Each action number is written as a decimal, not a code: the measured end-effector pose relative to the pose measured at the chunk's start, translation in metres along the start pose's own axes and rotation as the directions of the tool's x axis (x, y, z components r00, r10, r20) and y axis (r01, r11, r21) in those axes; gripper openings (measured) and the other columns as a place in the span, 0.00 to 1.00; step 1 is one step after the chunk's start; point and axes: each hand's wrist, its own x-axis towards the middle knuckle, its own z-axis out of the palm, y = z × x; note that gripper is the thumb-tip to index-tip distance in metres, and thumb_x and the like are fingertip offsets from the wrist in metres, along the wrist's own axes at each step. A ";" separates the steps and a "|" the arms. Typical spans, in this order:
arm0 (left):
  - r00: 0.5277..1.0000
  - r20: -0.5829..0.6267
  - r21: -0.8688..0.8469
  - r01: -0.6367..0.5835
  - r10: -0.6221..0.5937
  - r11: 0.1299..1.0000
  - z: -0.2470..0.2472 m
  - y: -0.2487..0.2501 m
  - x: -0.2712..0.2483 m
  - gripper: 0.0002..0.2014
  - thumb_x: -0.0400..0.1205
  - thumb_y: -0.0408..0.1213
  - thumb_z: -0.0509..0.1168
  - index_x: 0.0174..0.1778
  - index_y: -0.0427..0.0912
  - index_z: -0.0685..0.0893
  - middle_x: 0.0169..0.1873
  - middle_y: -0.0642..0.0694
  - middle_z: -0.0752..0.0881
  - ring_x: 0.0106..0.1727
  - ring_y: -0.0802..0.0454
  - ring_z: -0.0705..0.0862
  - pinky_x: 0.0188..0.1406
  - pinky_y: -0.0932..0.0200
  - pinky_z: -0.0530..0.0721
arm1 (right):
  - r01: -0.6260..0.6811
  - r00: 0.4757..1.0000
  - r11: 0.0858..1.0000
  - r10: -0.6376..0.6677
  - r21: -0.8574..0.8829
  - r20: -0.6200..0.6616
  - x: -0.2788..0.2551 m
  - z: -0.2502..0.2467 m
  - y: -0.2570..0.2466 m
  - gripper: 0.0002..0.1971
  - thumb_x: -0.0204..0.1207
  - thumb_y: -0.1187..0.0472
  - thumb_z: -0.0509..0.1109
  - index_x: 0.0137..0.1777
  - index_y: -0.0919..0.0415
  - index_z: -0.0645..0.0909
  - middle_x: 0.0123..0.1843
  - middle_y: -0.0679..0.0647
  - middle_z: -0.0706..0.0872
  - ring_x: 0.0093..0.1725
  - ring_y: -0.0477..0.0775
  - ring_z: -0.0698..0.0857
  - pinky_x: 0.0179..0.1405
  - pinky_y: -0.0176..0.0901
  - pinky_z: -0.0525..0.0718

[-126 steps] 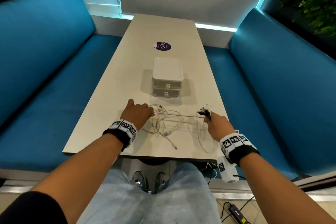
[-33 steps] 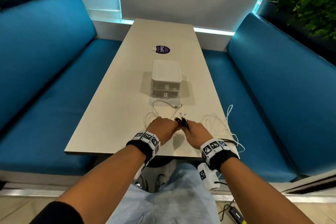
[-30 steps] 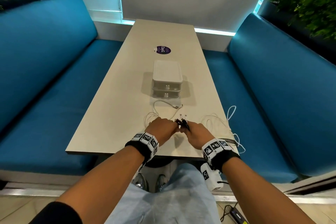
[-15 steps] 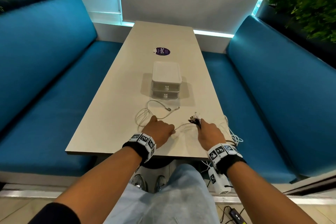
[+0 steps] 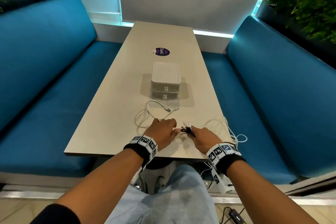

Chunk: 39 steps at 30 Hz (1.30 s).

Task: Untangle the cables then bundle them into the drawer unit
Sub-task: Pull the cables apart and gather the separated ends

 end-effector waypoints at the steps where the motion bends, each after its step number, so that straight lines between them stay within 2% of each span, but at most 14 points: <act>1: 1.000 -0.026 0.007 0.008 -0.008 1.000 0.001 -0.002 0.000 0.17 0.88 0.53 0.52 0.61 0.44 0.76 0.56 0.46 0.84 0.56 0.44 0.81 0.60 0.46 0.72 | -0.041 0.999 0.998 0.040 -0.039 -0.007 0.000 0.001 0.004 0.13 0.87 0.52 0.56 0.65 0.57 0.74 0.50 0.63 0.87 0.48 0.66 0.86 0.46 0.53 0.85; 4: 0.998 -0.056 0.094 0.032 -0.027 0.995 0.001 -0.011 0.002 0.15 0.88 0.46 0.54 0.65 0.43 0.76 0.63 0.44 0.77 0.63 0.43 0.76 0.61 0.47 0.73 | -0.226 0.972 0.973 0.223 -0.043 -0.075 -0.002 -0.002 0.028 0.12 0.84 0.61 0.54 0.64 0.60 0.72 0.52 0.63 0.86 0.49 0.66 0.87 0.41 0.51 0.81; 8: 0.993 -0.001 0.168 0.120 -0.121 0.978 -0.001 -0.022 0.005 0.19 0.86 0.39 0.56 0.74 0.41 0.71 0.75 0.42 0.69 0.73 0.41 0.70 0.70 0.45 0.68 | -0.468 0.865 0.872 0.485 0.146 -0.125 -0.007 -0.014 0.059 0.13 0.85 0.64 0.53 0.65 0.65 0.72 0.59 0.69 0.84 0.58 0.70 0.84 0.45 0.53 0.77; 11: 0.975 0.024 0.219 0.212 -0.223 0.952 0.001 -0.026 0.003 0.27 0.84 0.34 0.58 0.80 0.39 0.61 0.74 0.40 0.70 0.73 0.39 0.71 0.72 0.44 0.67 | -0.512 0.788 0.794 0.586 0.328 -0.189 -0.013 -0.023 0.070 0.15 0.87 0.59 0.54 0.65 0.68 0.73 0.59 0.72 0.83 0.58 0.73 0.83 0.49 0.54 0.76; 13: 0.970 0.016 0.305 0.227 -0.243 0.925 0.003 -0.026 0.003 0.27 0.82 0.31 0.57 0.79 0.38 0.62 0.70 0.40 0.74 0.70 0.39 0.74 0.70 0.43 0.68 | -0.488 0.764 0.772 0.604 0.408 -0.229 -0.012 -0.027 0.071 0.16 0.88 0.56 0.54 0.63 0.67 0.73 0.57 0.72 0.83 0.56 0.73 0.83 0.50 0.55 0.76; 15: 0.972 0.006 0.388 0.212 -0.233 0.897 0.002 -0.025 0.004 0.23 0.81 0.28 0.57 0.74 0.40 0.68 0.66 0.41 0.77 0.68 0.40 0.75 0.70 0.42 0.68 | -0.390 0.795 0.795 0.545 0.464 -0.266 -0.009 -0.030 0.063 0.16 0.88 0.54 0.54 0.62 0.66 0.75 0.54 0.71 0.85 0.53 0.72 0.83 0.48 0.54 0.76; 17: 0.976 0.033 0.448 0.177 -0.214 0.876 -0.002 -0.022 0.006 0.19 0.80 0.28 0.58 0.68 0.42 0.74 0.63 0.43 0.78 0.67 0.40 0.74 0.70 0.42 0.65 | -0.263 0.859 0.832 0.433 0.489 -0.274 -0.005 -0.030 0.050 0.15 0.88 0.53 0.55 0.59 0.63 0.78 0.51 0.68 0.86 0.49 0.69 0.85 0.47 0.53 0.81; 20: 0.978 0.069 0.483 0.142 -0.199 0.864 -0.006 -0.020 0.006 0.17 0.79 0.27 0.59 0.63 0.43 0.77 0.61 0.44 0.79 0.67 0.41 0.73 0.71 0.42 0.63 | -0.144 0.949 0.888 0.248 0.436 -0.193 -0.004 -0.026 0.027 0.12 0.87 0.55 0.57 0.54 0.55 0.81 0.46 0.59 0.88 0.43 0.60 0.86 0.44 0.51 0.84; 22: 0.978 0.073 0.480 0.136 -0.194 0.867 -0.007 -0.021 0.004 0.17 0.79 0.26 0.59 0.63 0.42 0.78 0.60 0.43 0.79 0.67 0.40 0.73 0.71 0.42 0.63 | -0.105 0.976 0.913 0.171 0.395 -0.136 -0.003 -0.022 0.014 0.12 0.87 0.54 0.56 0.53 0.53 0.82 0.45 0.57 0.88 0.43 0.59 0.86 0.45 0.49 0.83; 28: 0.977 0.094 0.414 0.137 -0.193 0.900 -0.002 -0.024 -0.002 0.16 0.80 0.27 0.60 0.64 0.42 0.75 0.62 0.43 0.78 0.67 0.41 0.73 0.66 0.45 0.66 | -0.125 0.986 0.892 0.161 0.435 -0.046 -0.002 -0.013 -0.005 0.15 0.88 0.53 0.55 0.50 0.54 0.82 0.51 0.59 0.87 0.51 0.61 0.85 0.53 0.49 0.81; 33: 0.987 0.081 0.418 0.094 -0.140 0.903 -0.002 -0.018 -0.003 0.18 0.78 0.25 0.59 0.64 0.39 0.75 0.60 0.41 0.78 0.65 0.40 0.74 0.67 0.46 0.67 | -0.152 0.980 0.863 0.194 0.482 -0.038 -0.001 -0.012 -0.009 0.16 0.88 0.53 0.54 0.48 0.54 0.82 0.49 0.57 0.87 0.49 0.60 0.86 0.50 0.48 0.81; 35: 0.989 0.064 0.376 0.099 -0.132 0.921 -0.001 -0.014 -0.004 0.15 0.78 0.24 0.58 0.59 0.39 0.74 0.54 0.42 0.80 0.60 0.40 0.78 0.64 0.47 0.67 | -0.162 0.970 0.842 0.231 0.514 -0.072 0.000 -0.013 -0.010 0.15 0.87 0.54 0.54 0.50 0.55 0.81 0.49 0.57 0.86 0.48 0.61 0.84 0.49 0.47 0.79; 37: 0.991 0.053 0.318 0.100 -0.123 0.943 -0.001 -0.010 -0.005 0.11 0.80 0.25 0.56 0.55 0.41 0.73 0.45 0.44 0.83 0.50 0.41 0.81 0.63 0.46 0.68 | -0.173 0.953 0.815 0.281 0.553 -0.116 0.002 -0.015 -0.013 0.15 0.87 0.56 0.54 0.55 0.59 0.82 0.52 0.60 0.86 0.52 0.64 0.84 0.51 0.47 0.78; 39: 0.995 0.038 0.267 0.079 -0.092 0.960 -0.002 -0.006 -0.004 0.09 0.81 0.26 0.56 0.55 0.40 0.72 0.39 0.45 0.85 0.42 0.42 0.83 0.62 0.45 0.69 | -0.180 0.939 0.787 0.317 0.590 -0.136 0.006 -0.016 -0.019 0.16 0.88 0.57 0.53 0.57 0.61 0.82 0.56 0.61 0.86 0.57 0.65 0.83 0.54 0.47 0.76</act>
